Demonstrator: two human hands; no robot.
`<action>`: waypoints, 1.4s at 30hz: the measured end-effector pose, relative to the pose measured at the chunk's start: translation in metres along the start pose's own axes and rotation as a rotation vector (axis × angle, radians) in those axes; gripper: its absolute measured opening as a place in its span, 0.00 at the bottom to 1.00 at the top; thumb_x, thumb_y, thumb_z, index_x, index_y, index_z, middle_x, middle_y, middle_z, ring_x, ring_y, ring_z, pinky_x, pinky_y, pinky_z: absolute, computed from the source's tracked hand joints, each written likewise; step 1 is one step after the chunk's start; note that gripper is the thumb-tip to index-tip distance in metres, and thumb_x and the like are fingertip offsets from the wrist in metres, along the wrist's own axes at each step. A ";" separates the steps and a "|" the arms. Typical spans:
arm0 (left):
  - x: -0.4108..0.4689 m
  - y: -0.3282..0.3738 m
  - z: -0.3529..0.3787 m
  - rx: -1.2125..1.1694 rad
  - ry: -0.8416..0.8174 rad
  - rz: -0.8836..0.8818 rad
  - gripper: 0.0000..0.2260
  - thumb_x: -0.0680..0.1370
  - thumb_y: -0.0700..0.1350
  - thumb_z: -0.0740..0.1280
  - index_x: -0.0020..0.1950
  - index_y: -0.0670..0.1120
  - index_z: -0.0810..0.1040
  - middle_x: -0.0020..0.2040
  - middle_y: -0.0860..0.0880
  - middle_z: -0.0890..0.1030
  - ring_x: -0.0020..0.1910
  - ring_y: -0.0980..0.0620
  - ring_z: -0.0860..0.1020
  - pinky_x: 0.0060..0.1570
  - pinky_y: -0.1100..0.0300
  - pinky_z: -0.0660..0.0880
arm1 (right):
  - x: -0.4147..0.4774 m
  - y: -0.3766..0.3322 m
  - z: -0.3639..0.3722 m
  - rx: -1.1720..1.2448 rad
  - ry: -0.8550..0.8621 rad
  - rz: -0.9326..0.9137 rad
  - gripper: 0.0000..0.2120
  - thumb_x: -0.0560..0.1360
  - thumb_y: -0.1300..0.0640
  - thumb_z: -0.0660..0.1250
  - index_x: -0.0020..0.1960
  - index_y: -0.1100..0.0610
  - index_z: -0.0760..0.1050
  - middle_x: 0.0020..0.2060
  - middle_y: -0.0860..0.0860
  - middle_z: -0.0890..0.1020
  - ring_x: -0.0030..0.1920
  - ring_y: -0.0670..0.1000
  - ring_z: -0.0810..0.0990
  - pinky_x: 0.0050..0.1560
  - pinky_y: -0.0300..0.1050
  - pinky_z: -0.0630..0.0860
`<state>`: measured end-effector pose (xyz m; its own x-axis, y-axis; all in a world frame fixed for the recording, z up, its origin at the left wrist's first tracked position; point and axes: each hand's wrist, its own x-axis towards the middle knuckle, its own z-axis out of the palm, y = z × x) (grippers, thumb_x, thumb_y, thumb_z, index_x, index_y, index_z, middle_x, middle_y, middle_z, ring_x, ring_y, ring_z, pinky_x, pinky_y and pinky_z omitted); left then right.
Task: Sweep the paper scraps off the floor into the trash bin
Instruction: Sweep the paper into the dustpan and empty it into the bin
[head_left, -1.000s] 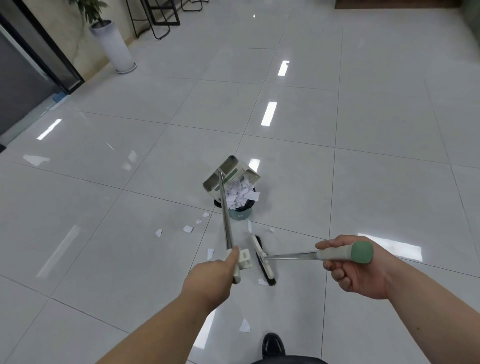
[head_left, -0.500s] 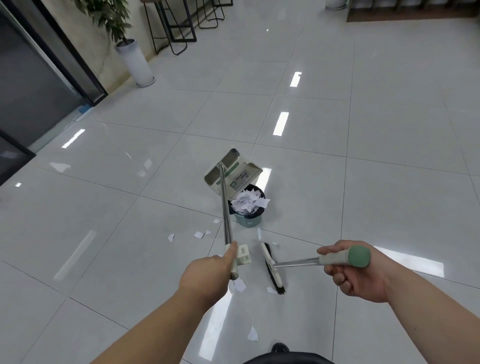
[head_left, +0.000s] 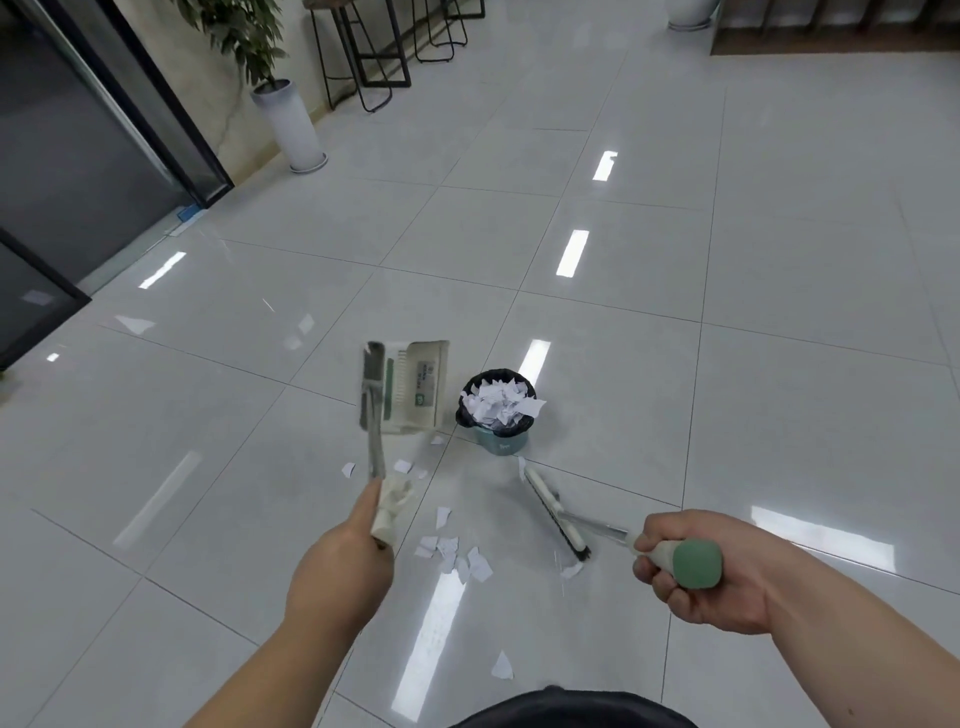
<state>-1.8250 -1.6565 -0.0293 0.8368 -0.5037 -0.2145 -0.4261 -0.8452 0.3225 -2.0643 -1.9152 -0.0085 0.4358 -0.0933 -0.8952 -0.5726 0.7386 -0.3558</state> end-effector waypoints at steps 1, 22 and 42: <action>-0.005 -0.007 -0.002 -0.027 0.010 -0.036 0.26 0.83 0.44 0.54 0.80 0.64 0.59 0.41 0.49 0.80 0.36 0.45 0.77 0.33 0.53 0.72 | 0.001 0.001 0.001 -0.025 0.011 -0.008 0.03 0.73 0.65 0.67 0.45 0.60 0.72 0.34 0.57 0.78 0.24 0.50 0.72 0.24 0.37 0.69; -0.053 -0.151 -0.009 -0.353 -0.027 -0.645 0.26 0.75 0.36 0.60 0.68 0.59 0.75 0.36 0.42 0.80 0.33 0.38 0.78 0.34 0.46 0.81 | 0.066 0.020 0.110 -0.459 0.070 -0.027 0.06 0.72 0.66 0.69 0.43 0.58 0.73 0.33 0.58 0.77 0.26 0.52 0.72 0.29 0.38 0.67; 0.029 -0.374 -0.048 -0.613 -0.020 -0.696 0.16 0.73 0.34 0.61 0.49 0.54 0.77 0.33 0.44 0.72 0.29 0.45 0.69 0.25 0.57 0.73 | 0.286 -0.008 0.386 -0.599 0.122 -0.107 0.08 0.75 0.65 0.68 0.48 0.53 0.74 0.43 0.56 0.79 0.37 0.54 0.76 0.42 0.46 0.78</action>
<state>-1.6249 -1.3466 -0.1122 0.8274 0.0735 -0.5568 0.4306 -0.7195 0.5449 -1.6671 -1.6899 -0.1579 0.4505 -0.2480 -0.8577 -0.8357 0.2210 -0.5028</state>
